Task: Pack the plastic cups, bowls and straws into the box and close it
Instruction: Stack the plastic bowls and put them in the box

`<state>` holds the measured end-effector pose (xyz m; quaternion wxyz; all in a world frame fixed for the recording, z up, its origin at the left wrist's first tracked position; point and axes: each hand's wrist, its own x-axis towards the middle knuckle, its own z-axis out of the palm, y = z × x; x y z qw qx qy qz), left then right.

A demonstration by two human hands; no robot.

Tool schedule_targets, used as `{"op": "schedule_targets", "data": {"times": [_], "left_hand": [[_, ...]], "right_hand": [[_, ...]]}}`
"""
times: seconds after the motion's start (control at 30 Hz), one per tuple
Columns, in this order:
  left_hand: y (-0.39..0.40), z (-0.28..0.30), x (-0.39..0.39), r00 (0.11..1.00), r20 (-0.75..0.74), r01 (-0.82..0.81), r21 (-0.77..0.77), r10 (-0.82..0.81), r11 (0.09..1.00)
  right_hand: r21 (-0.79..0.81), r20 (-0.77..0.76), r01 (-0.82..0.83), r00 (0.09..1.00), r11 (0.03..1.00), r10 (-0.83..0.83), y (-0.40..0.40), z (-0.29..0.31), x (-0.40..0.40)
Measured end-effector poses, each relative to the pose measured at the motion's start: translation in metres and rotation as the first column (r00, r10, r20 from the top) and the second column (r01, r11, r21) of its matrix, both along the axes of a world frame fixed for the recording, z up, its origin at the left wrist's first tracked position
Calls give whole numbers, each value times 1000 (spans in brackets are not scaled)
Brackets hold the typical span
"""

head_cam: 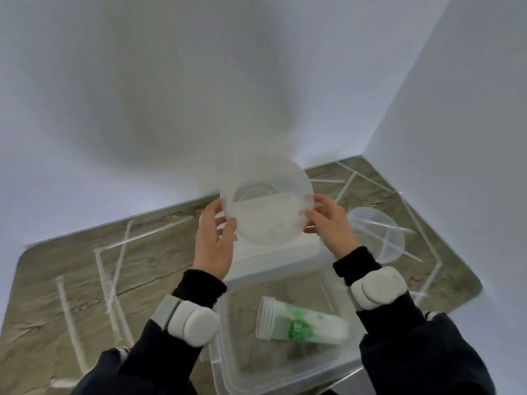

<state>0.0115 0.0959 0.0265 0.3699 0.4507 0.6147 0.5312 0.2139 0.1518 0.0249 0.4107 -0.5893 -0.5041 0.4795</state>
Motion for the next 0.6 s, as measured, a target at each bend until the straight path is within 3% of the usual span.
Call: {"op": "schedule_targets", "data": {"times": [0.23, 0.6], "left_hand": [[34, 5, 131, 971, -45, 232, -29, -234, 972], [106, -26, 261, 958, -144, 207, -241, -246, 948]], "right_hand": [[-27, -34, 257, 966, 966, -258, -1, -8, 141], [-132, -25, 166, 985, 977, -170, 51, -43, 272]]}}
